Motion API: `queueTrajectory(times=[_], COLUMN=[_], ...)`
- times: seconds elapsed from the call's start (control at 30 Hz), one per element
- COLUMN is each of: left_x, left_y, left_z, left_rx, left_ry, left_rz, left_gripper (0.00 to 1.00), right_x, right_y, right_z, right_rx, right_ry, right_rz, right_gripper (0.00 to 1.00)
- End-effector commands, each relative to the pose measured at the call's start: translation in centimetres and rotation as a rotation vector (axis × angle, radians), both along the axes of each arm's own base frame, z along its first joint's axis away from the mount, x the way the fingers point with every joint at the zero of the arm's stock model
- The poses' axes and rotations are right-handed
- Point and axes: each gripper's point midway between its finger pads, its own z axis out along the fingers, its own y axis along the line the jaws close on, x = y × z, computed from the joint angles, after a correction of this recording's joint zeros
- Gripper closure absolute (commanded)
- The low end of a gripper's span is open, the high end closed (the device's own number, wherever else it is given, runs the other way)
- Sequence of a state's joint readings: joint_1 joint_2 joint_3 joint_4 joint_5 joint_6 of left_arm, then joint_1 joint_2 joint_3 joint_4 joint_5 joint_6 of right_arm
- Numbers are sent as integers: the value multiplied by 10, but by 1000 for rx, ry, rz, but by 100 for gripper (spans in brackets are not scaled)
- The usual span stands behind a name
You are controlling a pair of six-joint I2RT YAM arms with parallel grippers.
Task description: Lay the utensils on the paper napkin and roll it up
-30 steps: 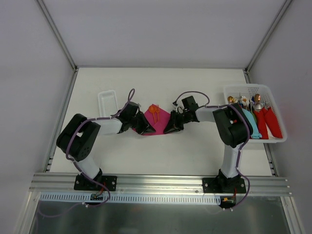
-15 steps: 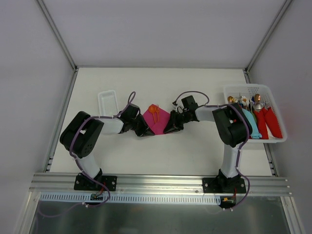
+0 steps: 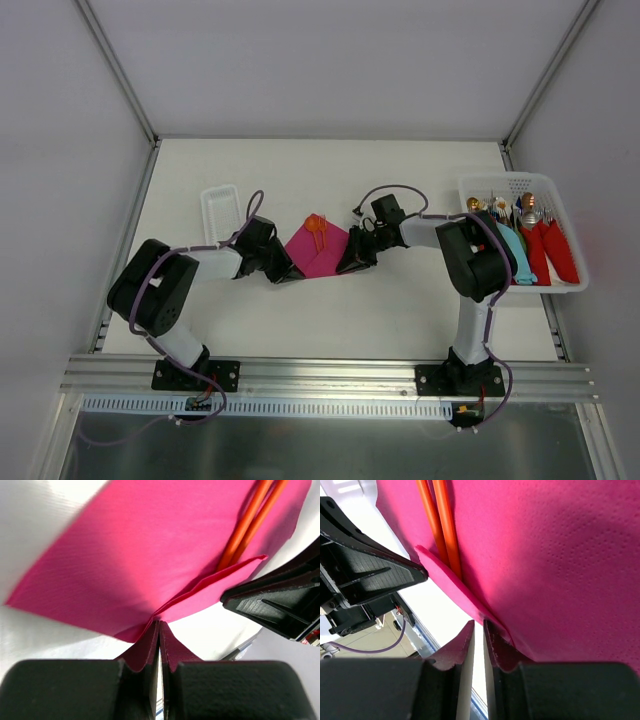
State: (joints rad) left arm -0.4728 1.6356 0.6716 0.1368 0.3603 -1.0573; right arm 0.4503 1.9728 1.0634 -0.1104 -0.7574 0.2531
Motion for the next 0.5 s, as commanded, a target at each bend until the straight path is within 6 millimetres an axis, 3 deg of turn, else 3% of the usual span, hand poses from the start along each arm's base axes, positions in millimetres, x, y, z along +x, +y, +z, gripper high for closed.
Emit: queueTrajectory(times=[0.0,0.3,0.47], left_x=[-2,-1,12], left_y=[17,29,18], left_z=[-1,3,48], left_rx=[48,54,26], left_ry=[-5,-20,-212], left_rz=[32,55,-35], left_gripper=[100,100,98], right_x=[-1,-2,-3], right_y=[-19,-18,-16], right_z=[-29,-29,-27], right_rx=[-137,-137,-118], right_ry=[3,8,17], right_rz=[-9,2,6], right_gripper=[84,84,84])
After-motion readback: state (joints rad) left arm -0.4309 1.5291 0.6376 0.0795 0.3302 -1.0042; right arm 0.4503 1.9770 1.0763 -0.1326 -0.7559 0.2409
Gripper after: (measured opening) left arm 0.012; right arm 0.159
